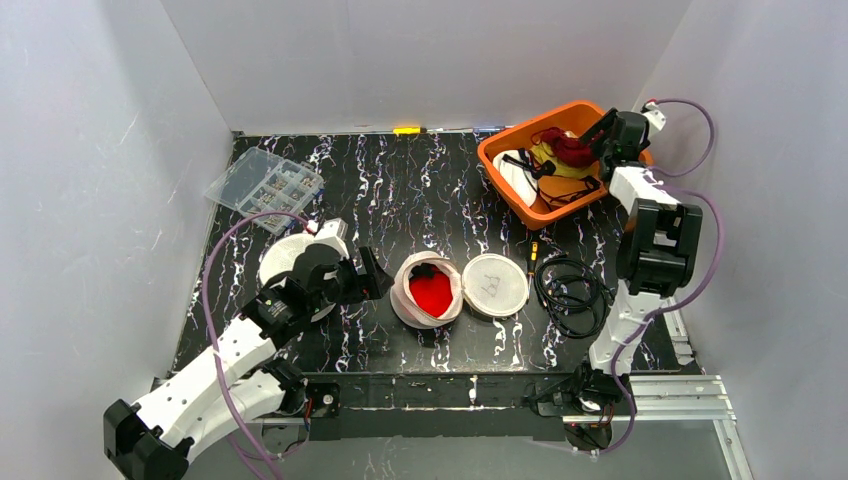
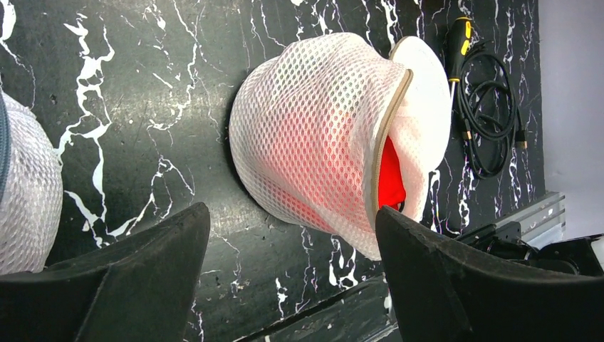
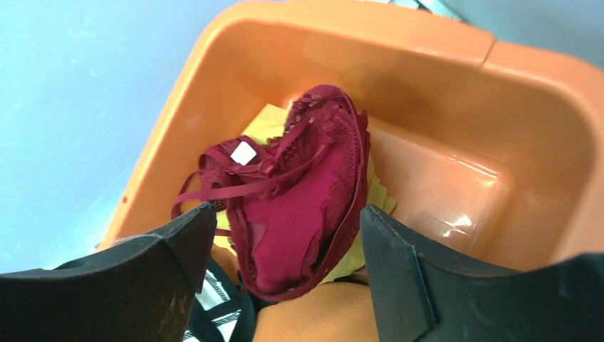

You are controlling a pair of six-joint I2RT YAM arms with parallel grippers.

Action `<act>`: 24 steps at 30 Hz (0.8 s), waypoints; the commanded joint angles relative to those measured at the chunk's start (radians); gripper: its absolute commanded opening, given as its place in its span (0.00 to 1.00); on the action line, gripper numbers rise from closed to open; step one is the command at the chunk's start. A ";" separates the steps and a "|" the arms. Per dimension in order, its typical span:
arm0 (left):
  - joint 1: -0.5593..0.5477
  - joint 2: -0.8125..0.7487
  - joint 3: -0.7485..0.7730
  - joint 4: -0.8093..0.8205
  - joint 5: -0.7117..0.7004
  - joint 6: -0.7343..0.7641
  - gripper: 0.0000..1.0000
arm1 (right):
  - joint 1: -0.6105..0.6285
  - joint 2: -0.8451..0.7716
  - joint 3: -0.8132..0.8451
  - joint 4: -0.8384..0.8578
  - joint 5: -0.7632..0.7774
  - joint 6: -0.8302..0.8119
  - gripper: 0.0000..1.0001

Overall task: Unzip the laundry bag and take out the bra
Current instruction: Place the bra in the bin.

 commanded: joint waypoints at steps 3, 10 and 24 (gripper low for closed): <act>0.004 -0.037 0.032 -0.039 -0.028 0.006 0.83 | 0.010 -0.151 0.015 -0.014 0.077 0.028 0.83; 0.005 -0.023 0.039 -0.030 -0.019 -0.007 0.83 | 0.047 -0.126 0.093 -0.044 -0.015 0.055 0.63; 0.005 -0.014 0.027 -0.016 0.009 -0.027 0.77 | 0.050 0.000 0.021 -0.117 -0.085 0.068 0.44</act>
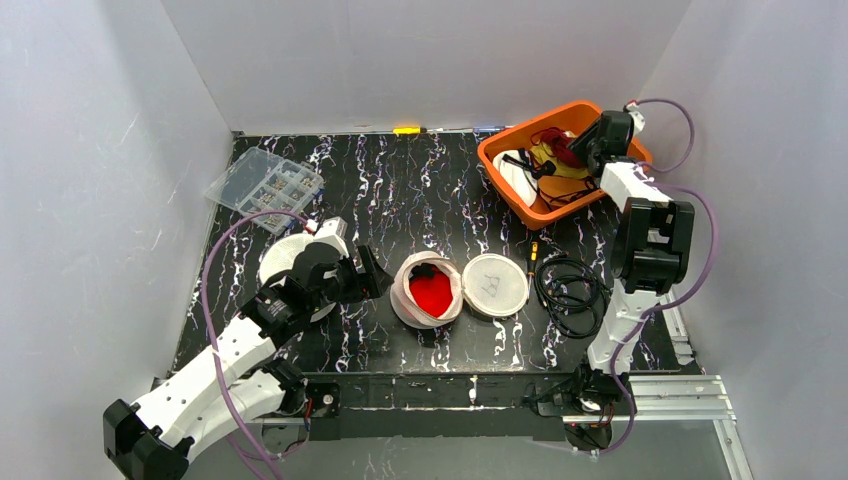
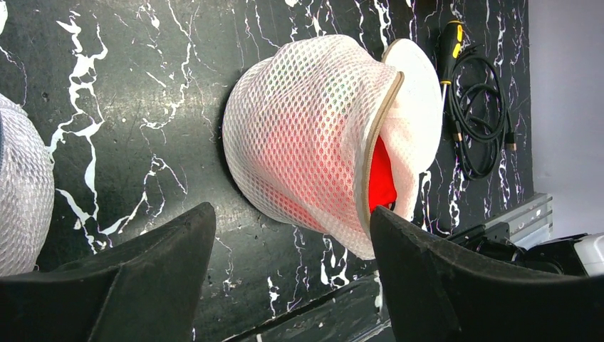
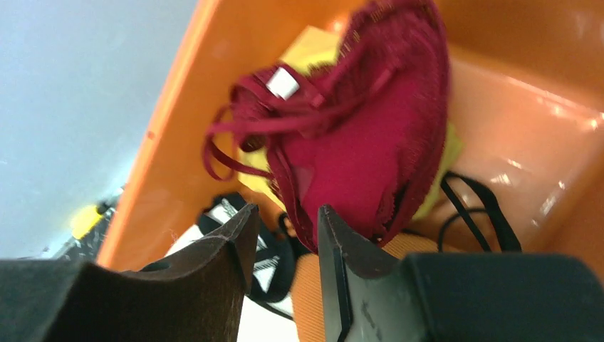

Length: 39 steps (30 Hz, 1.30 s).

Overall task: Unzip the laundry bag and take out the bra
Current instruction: Place the bra in the bin.

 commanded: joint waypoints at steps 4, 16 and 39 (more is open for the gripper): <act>0.004 -0.020 0.015 -0.022 0.001 -0.008 0.77 | -0.003 -0.012 -0.107 0.035 0.000 0.002 0.44; 0.005 -0.031 0.039 -0.046 -0.012 -0.015 0.78 | 0.030 -0.156 -0.086 0.100 -0.025 0.009 0.59; 0.004 0.169 0.246 -0.096 0.174 0.159 0.79 | 0.962 -0.920 -0.690 -0.064 0.096 -0.109 0.66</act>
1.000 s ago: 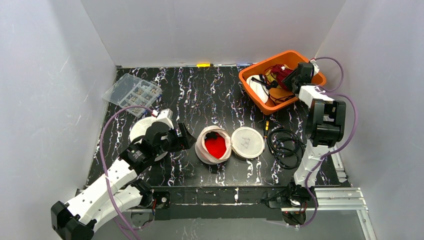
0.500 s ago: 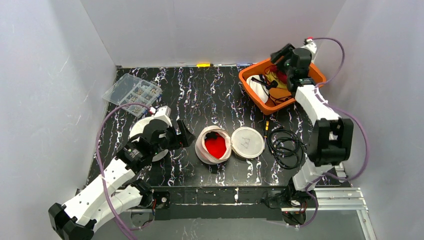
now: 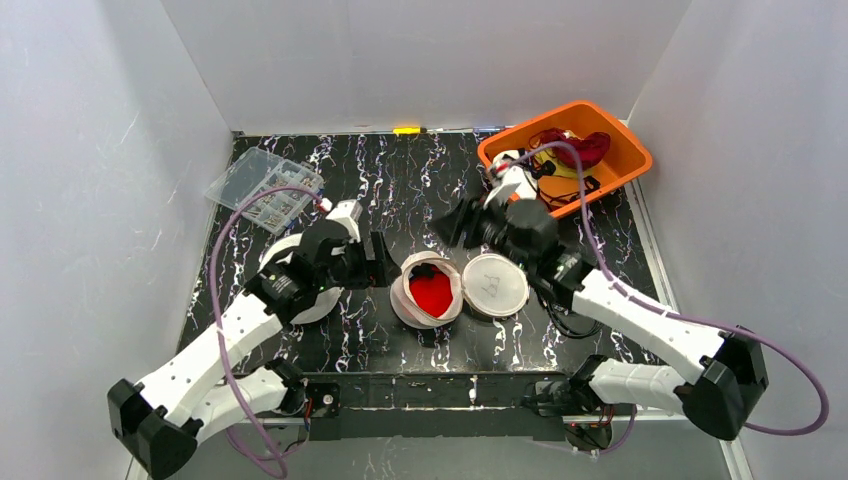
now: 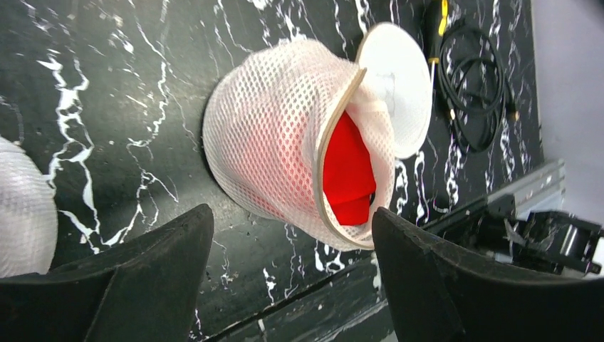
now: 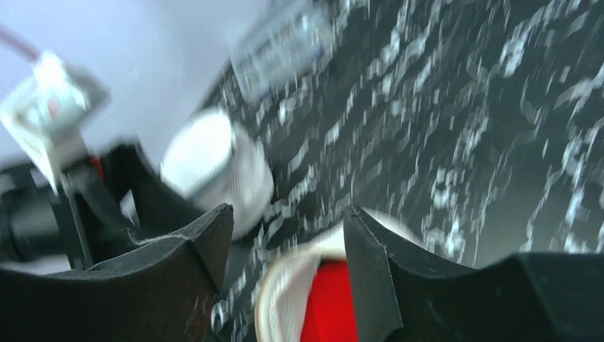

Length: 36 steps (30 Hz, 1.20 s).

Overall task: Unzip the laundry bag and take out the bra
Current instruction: Place the bra in the bin.

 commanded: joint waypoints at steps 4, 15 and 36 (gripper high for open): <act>0.002 0.092 0.047 0.046 0.150 0.070 0.80 | 0.118 -0.120 -0.180 -0.258 0.183 -0.003 0.66; -0.030 0.268 0.035 0.098 0.214 0.051 0.75 | 0.120 0.026 -0.176 -0.356 0.204 -0.012 0.61; -0.042 0.254 -0.019 0.138 0.138 0.066 0.00 | 0.159 0.059 -0.136 -0.364 0.261 -0.105 0.01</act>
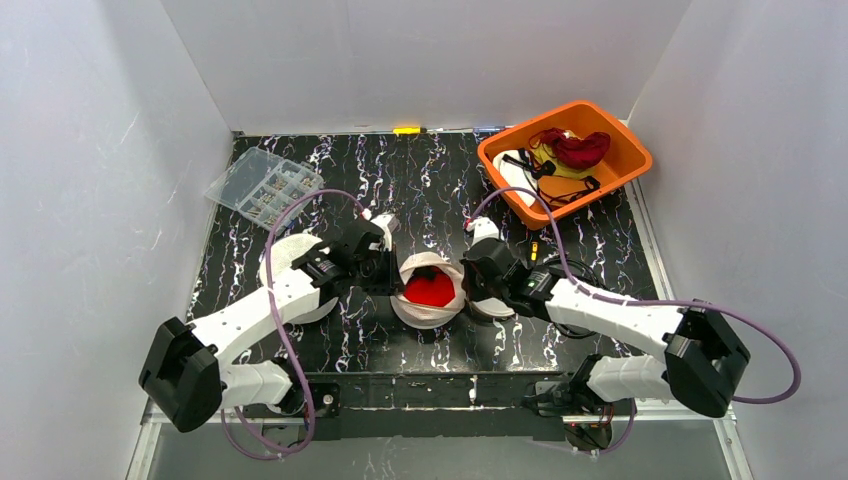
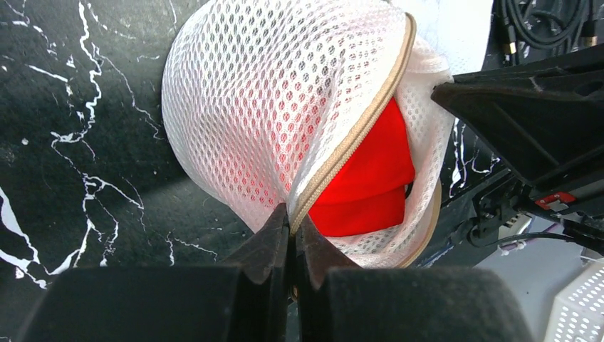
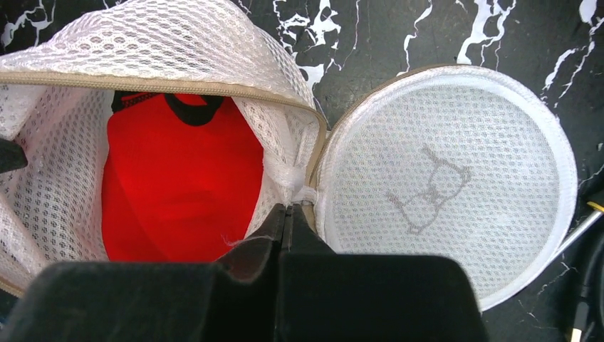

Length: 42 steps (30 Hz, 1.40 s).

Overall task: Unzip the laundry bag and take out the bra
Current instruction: Place the bra in the bin.

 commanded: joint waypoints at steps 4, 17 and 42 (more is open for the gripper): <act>-0.003 -0.098 0.074 0.032 -0.017 0.047 0.00 | 0.016 -0.130 0.092 0.002 0.078 -0.108 0.01; -0.004 -0.107 -0.115 0.181 0.015 -0.023 0.00 | 0.025 -0.285 -0.097 0.022 0.070 -0.057 0.01; -0.010 -0.114 -0.163 0.181 0.065 -0.067 0.06 | 0.177 -0.022 0.138 -0.101 -0.195 -0.215 0.38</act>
